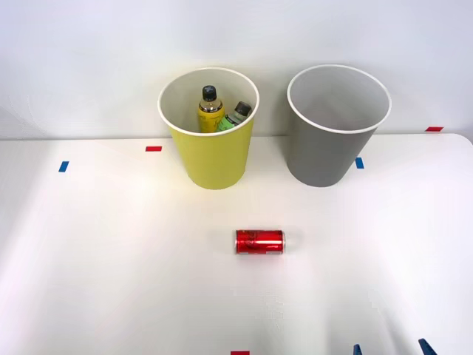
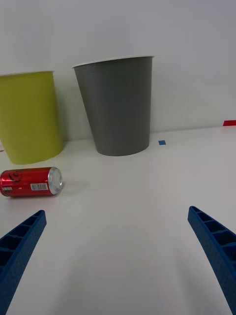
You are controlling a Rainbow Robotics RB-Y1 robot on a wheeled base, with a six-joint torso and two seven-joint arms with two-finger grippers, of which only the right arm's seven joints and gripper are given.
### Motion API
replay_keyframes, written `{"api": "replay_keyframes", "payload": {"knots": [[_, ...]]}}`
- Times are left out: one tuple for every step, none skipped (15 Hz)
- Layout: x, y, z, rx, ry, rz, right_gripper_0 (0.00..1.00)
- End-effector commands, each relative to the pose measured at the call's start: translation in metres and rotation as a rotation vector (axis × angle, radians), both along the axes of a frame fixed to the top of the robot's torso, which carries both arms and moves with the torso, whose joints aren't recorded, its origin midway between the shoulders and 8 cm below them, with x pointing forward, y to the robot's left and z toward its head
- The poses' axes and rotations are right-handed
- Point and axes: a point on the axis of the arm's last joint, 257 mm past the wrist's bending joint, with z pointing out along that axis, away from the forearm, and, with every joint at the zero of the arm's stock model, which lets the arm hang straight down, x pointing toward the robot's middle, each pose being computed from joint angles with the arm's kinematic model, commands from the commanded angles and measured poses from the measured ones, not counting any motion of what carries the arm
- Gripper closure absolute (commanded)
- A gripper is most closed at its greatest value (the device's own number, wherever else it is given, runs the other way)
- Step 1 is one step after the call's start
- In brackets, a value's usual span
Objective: Put cans in the gray bin, plastic bottles in the light green bin
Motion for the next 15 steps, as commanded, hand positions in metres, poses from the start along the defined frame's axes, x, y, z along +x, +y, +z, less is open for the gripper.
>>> {"api": "replay_keyframes", "payload": {"knots": [[0.0000, 0.0000, 0.0000, 0.000, 0.000, 0.000, 0.00], [0.0000, 0.0000, 0.0000, 0.000, 0.000, 0.000, 0.00], [0.0000, 0.0000, 0.0000, 0.000, 0.000, 0.000, 0.00], [0.0000, 0.0000, 0.0000, 0.000, 0.000, 0.000, 0.00], [0.0000, 0.0000, 0.0000, 0.000, 0.000, 0.000, 0.00], [0.0000, 0.0000, 0.0000, 0.000, 0.000, 0.000, 0.00], [0.0000, 0.0000, 0.0000, 0.000, 0.000, 0.000, 0.00], [0.0000, 0.0000, 0.0000, 0.000, 0.000, 0.000, 0.00], [0.0000, 0.0000, 0.0000, 0.000, 0.000, 0.000, 0.00], [0.0000, 0.0000, 0.0000, 0.000, 0.000, 0.000, 0.00], [0.0000, 0.0000, 0.0000, 0.000, 0.000, 0.000, 0.00], [0.0000, 0.0000, 0.0000, 0.000, 0.000, 0.000, 0.00], [0.0000, 0.0000, 0.0000, 0.000, 0.000, 0.000, 0.00], [0.0000, 0.0000, 0.0000, 0.000, 0.000, 0.000, 0.00], [0.0000, 0.0000, 0.0000, 0.000, 0.000, 0.000, 0.00]]}}
